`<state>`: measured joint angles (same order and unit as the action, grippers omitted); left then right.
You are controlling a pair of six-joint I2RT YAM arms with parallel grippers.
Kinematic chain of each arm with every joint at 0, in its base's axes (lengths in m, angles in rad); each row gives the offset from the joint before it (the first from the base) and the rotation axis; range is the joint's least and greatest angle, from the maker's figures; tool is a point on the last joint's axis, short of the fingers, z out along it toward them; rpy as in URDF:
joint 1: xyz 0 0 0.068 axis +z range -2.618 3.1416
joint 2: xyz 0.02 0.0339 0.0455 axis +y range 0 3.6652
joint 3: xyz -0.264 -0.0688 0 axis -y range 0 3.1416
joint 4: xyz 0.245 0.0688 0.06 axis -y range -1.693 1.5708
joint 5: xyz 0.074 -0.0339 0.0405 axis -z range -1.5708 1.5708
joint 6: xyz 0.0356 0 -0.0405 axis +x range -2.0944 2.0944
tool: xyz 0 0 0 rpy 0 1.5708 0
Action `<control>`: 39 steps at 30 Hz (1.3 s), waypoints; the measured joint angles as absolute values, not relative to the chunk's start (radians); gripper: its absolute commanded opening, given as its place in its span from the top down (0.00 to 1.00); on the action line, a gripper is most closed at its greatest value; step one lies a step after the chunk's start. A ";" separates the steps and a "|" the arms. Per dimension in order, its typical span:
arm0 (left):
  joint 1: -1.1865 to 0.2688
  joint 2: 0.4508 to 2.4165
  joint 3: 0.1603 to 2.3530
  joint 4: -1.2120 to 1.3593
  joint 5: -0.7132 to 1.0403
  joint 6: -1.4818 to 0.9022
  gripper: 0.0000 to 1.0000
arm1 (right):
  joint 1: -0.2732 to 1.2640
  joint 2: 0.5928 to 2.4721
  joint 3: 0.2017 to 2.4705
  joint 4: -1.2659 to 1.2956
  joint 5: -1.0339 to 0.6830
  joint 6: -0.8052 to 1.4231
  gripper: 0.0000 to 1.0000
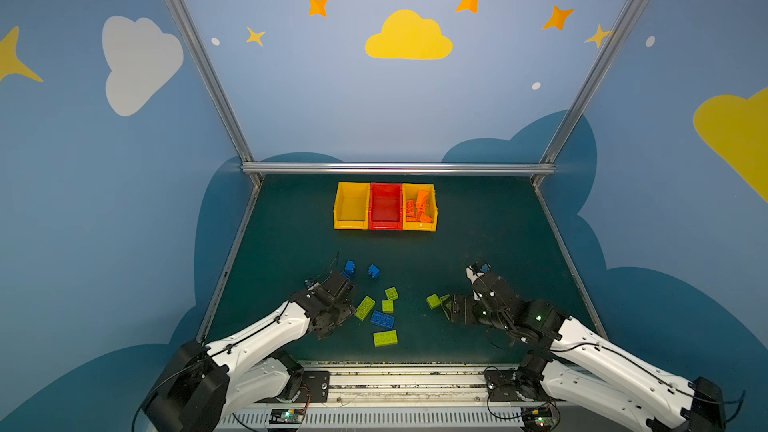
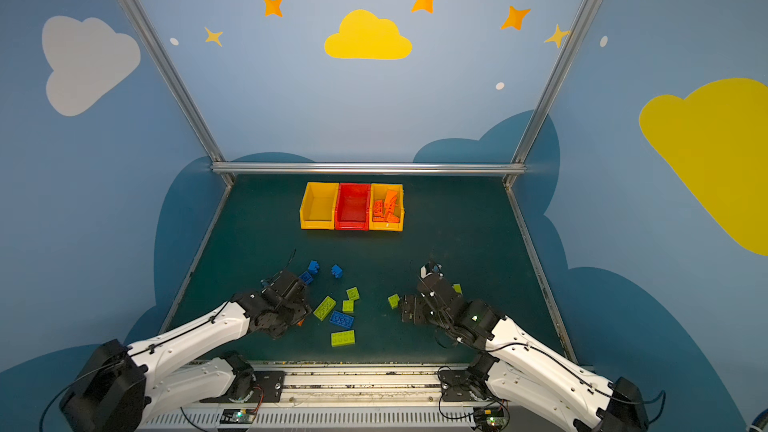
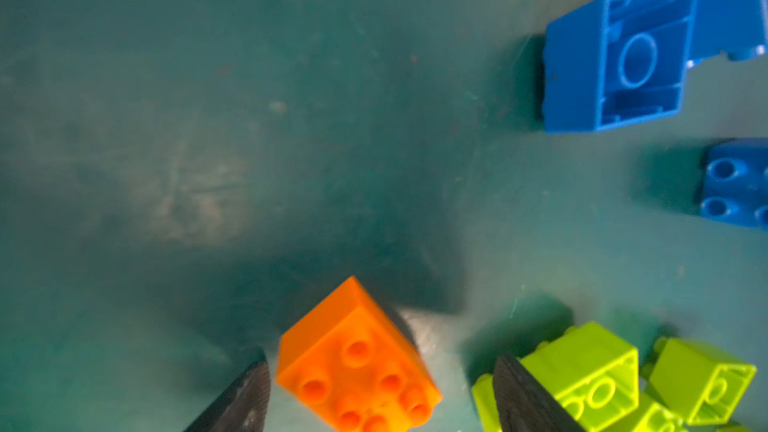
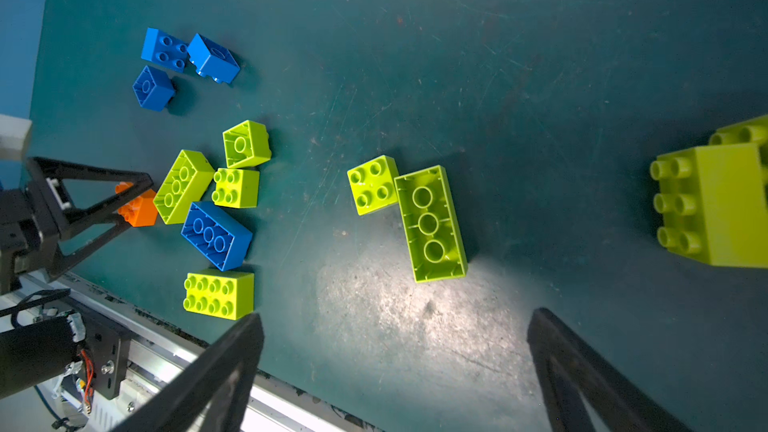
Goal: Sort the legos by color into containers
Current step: 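Carry the small orange 2x2 brick into the yellow bin and release it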
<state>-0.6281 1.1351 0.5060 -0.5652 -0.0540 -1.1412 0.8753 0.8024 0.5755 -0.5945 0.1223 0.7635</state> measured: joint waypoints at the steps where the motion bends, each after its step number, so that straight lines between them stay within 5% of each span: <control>1: -0.628 1.160 0.519 -0.565 -0.053 -1.140 0.22 | 0.875 0.791 0.570 -0.594 0.122 0.763 0.03; 8: -0.624 1.294 0.601 -0.596 -0.057 -1.126 0.35 | 0.874 0.702 0.524 -0.591 0.122 0.765 0.03; 20: -0.603 1.425 0.698 -0.681 -0.061 -1.055 0.83 | 0.856 0.586 0.517 -0.646 0.123 0.761 0.03; 29: -0.605 1.496 0.879 -0.749 -0.086 -0.961 0.87 | 0.844 0.551 0.517 -0.677 0.124 0.758 0.03; 39: -0.605 1.787 1.548 -0.791 -0.105 -0.762 0.86 | 0.839 0.548 0.518 -0.705 0.127 0.756 0.03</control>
<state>-0.6052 1.7870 1.5482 -0.7914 -0.1047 -0.7616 0.8391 0.5484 0.5182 -0.7048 0.1268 0.7559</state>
